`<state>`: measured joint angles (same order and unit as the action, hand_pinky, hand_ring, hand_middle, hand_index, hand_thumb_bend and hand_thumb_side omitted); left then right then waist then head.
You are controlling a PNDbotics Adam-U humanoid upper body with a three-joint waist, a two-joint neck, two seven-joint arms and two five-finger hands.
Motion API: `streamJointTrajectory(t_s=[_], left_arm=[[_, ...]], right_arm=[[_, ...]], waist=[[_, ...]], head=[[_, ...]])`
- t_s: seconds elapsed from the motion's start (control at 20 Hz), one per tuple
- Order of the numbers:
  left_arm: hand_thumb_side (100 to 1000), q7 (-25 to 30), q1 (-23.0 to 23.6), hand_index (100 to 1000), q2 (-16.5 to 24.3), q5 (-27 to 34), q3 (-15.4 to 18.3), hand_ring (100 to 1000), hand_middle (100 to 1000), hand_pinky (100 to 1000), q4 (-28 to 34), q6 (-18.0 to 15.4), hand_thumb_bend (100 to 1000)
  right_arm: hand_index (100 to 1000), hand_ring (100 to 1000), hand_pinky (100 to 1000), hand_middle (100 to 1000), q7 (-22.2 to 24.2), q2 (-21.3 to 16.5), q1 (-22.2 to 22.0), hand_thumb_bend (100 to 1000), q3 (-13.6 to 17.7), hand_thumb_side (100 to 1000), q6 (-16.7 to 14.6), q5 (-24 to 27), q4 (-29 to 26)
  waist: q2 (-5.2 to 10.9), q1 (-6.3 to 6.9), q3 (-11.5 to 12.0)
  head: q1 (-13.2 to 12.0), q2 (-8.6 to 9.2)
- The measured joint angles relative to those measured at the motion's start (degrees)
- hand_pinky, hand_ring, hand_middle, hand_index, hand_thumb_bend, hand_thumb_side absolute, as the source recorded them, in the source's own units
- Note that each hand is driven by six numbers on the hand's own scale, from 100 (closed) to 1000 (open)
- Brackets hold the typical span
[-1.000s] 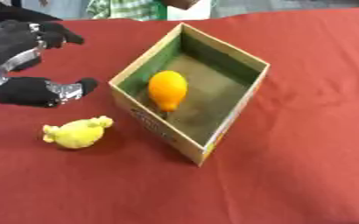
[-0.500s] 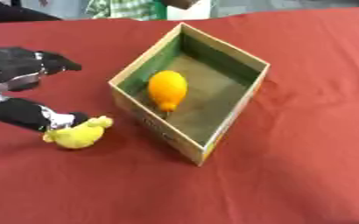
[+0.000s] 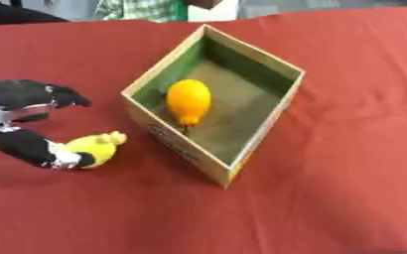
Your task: Pick up objects on the table and place them in the box.
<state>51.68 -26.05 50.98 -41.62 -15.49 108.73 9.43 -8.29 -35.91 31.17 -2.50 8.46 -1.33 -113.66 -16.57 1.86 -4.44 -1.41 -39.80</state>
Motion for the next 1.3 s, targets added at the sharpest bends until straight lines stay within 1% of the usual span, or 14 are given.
streamJointTrajectory(t_s=[0.2, 0.5, 0.55, 0.7, 0.8, 0.85, 1.0, 1.05, 1.1, 1.15, 1.2, 1.25, 1.3], left_arm=[[792, 0.2, 0.0, 1000, -0.8, -0.7, -0.8, 894, 924, 834, -2.5, -0.3, 537], [786, 0.1, -0.2, 1000, -2.3, -4.0, -2.1, 890, 917, 832, -7.3, -1.0, 525], [780, -0.1, -0.3, 1000, -2.6, -4.4, -2.3, 887, 910, 827, -8.0, -1.1, 500], [767, -0.4, -0.7, 1000, -3.2, -5.1, -2.6, 882, 902, 818, -9.8, -1.6, 474], [746, -0.7, -1.2, 1000, -3.7, -5.4, -2.6, 874, 893, 808, -10.5, -1.8, 432], [715, -0.9, -1.3, 991, -3.7, -5.5, -2.6, 856, 868, 788, -10.9, -1.9, 354], [664, -1.9, -1.8, 937, -4.2, -5.8, -2.6, 813, 814, 753, -11.6, -1.7, 285], [604, -2.2, -1.9, 910, -4.3, -5.8, -2.6, 787, 788, 718, -11.7, -1.6, 224], [583, -2.6, -2.0, 901, -4.5, -5.8, -2.6, 779, 779, 706, -11.9, -1.4, 204], [521, -3.0, -2.0, 874, -4.6, -5.8, -2.6, 754, 756, 666, -12.0, -1.2, 150], [492, -3.5, -2.1, 861, -4.7, -5.7, -2.6, 742, 745, 647, -12.0, -1.0, 126], [411, -3.9, -2.1, 835, -4.7, -5.6, -2.7, 708, 718, 608, -12.1, -0.7, 100], [333, -4.4, -2.1, 808, -4.7, -5.5, -2.7, 679, 690, 579, -12.2, -0.4, 100]], right_arm=[[937, 814, 804, 784, 0.2, 0.5, -0.4, 100, 0.0, 990, 0.2, 0.0, 0.0], [936, 814, 804, 783, 0.2, 1.1, -0.5, 100, 0.0, 992, 0.6, 0.0, 0.0], [931, 813, 804, 783, 0.2, 1.2, -0.5, 100, 0.0, 993, 0.7, 0.0, 0.0], [929, 813, 804, 783, 0.1, 1.5, -0.5, 100, 0.0, 994, 0.8, 0.0, 0.0], [928, 812, 804, 782, 0.1, 1.6, -0.5, 100, 0.0, 995, 1.0, 0.0, 0.0], [928, 812, 804, 782, 0.1, 1.7, -0.6, 100, 0.0, 995, 1.0, 0.0, 0.0], [928, 812, 804, 782, 0.1, 2.0, -0.9, 100, 0.0, 996, 1.1, 0.0, 0.0], [927, 812, 804, 782, 0.0, 2.0, -1.0, 100, 0.0, 996, 1.2, 0.0, 0.0], [927, 812, 804, 782, 0.0, 2.1, -1.0, 100, 0.0, 997, 1.3, 0.0, 0.0], [927, 811, 804, 781, -0.1, 2.3, -1.0, 100, 0.0, 997, 1.4, 0.0, 0.0], [927, 811, 803, 781, -0.1, 2.4, -1.0, 100, 0.0, 997, 1.4, 0.0, 0.0], [927, 811, 804, 781, -0.1, 2.5, -1.1, 100, 0.0, 998, 1.5, 0.0, 0.0], [927, 811, 803, 781, -0.2, 2.5, -1.2, 100, 0.0, 999, 1.5, -0.1, 0.0]], waist=[[-0.05, -0.04, -0.1], [-0.27, -0.21, -0.2], [-0.31, -0.21, -0.2], [-0.35, -0.22, -0.2], [-0.35, -0.22, -0.2], [-0.35, -0.22, -0.3], [-0.35, -0.23, -0.4], [-0.35, -0.23, -0.4], [-0.35, -0.23, -0.4], [-0.35, -0.23, -0.4], [-0.35, -0.23, -0.4], [-0.35, -0.23, -0.4], [-0.35, -0.24, -0.4]], head=[[0.0, 0.03], [-0.1, 0.06], [-0.1, 0.06], [-0.2, 0.08], [-0.2, 0.08], [-0.2, 0.09], [-0.3, 0.1], [-0.3, 0.1], [-0.3, 0.11], [-0.3, 0.11], [-0.3, 0.11], [-0.3, 0.12], [-0.3, 0.12]])
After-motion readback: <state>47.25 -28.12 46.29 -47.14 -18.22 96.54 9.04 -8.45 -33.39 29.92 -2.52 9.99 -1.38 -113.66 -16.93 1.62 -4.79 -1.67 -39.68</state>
